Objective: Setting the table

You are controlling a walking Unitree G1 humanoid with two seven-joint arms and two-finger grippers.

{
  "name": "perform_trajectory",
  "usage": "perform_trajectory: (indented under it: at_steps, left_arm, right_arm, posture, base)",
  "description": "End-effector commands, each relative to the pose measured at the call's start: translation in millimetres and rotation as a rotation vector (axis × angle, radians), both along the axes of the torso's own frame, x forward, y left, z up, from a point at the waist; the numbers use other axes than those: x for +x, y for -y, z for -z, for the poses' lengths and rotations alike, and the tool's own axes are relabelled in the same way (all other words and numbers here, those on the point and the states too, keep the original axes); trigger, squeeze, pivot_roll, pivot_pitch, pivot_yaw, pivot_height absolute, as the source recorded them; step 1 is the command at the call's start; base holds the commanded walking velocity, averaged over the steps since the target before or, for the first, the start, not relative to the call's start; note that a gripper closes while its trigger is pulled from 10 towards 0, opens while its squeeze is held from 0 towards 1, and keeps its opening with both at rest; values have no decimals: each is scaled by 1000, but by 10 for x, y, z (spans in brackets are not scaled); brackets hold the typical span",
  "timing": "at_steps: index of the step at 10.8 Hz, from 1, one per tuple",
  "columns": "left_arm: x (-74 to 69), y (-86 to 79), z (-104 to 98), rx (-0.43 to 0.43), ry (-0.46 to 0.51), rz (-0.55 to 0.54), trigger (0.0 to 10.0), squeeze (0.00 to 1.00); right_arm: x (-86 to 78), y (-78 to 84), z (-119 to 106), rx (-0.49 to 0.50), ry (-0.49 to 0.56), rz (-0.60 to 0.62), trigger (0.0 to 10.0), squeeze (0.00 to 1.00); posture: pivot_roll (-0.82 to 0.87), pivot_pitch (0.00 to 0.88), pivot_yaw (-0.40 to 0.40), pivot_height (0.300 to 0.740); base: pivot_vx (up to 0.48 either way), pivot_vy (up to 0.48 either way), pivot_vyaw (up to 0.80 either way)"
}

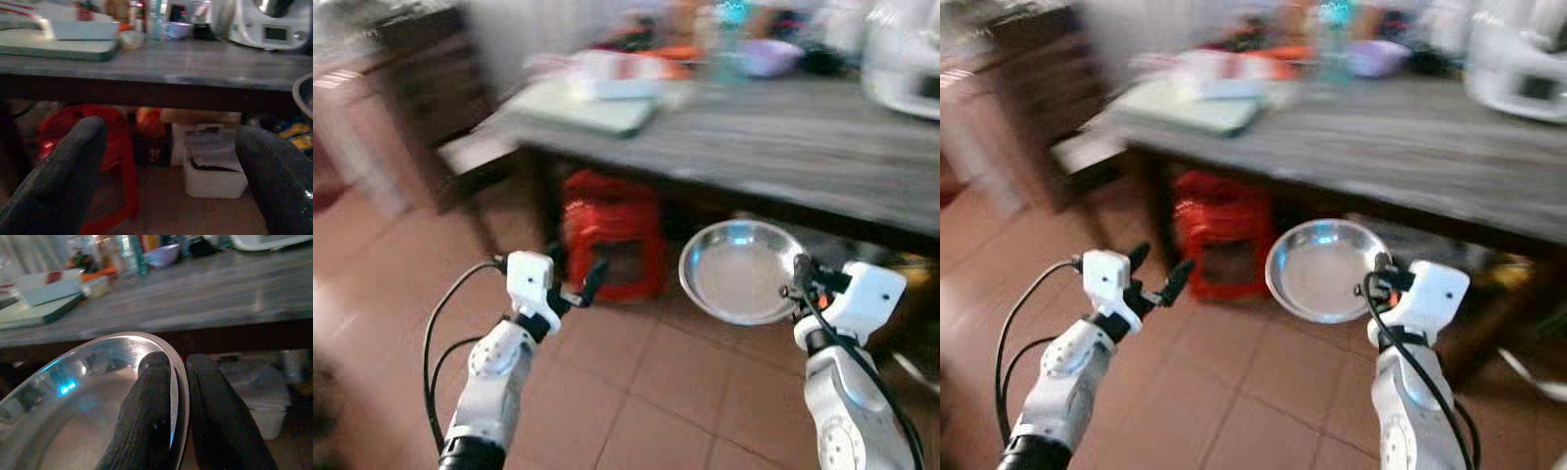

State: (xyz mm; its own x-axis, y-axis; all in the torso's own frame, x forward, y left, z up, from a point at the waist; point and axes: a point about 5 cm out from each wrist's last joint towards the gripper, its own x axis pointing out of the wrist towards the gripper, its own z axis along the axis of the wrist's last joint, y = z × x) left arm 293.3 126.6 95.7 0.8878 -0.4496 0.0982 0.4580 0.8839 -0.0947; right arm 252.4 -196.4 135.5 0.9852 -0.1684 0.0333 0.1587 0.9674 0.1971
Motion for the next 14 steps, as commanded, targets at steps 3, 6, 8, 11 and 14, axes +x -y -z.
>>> perform_trajectory:
  at_steps: [3, 6, 8, 11, 14]
  left_arm:
    - [5, 65, -21, 5, 11, 22, 10000, 0]
    - [6, 84, -25, 0, 12, 27, 10000, 0]
    - [3, 103, -16, -1, 9, 29, 10000, 0]
    - [4, 120, -15, 0, 12, 34, 10000, 0]
    - [3, 134, -15, -1, 13, 37, 10000, 0]
  right_arm:
    - [15, 49, -63, -15, 22, 14, 10000, 0]
    - [20, 46, -79, -24, 29, 13, 10000, 0]
    - [17, 45, -76, -28, 29, 13, 10000, 0]
    - [24, 48, -92, -30, 38, 17, 10000, 0]
    - [18, 63, -102, -38, 44, 23, 10000, 0]
  posture:
    - [-41, 69, 31, 740]
    - [-41, 69, 31, 740]
    - [-45, 67, 32, 740]
    - [-47, 68, 32, 740]
    - [-47, 68, 32, 740]
  base:
    - [307, 0, -494]
    - [310, 0, 0]
    - [311, 0, 0]
    - [306, 0, 0]
    - [307, 0, 0]
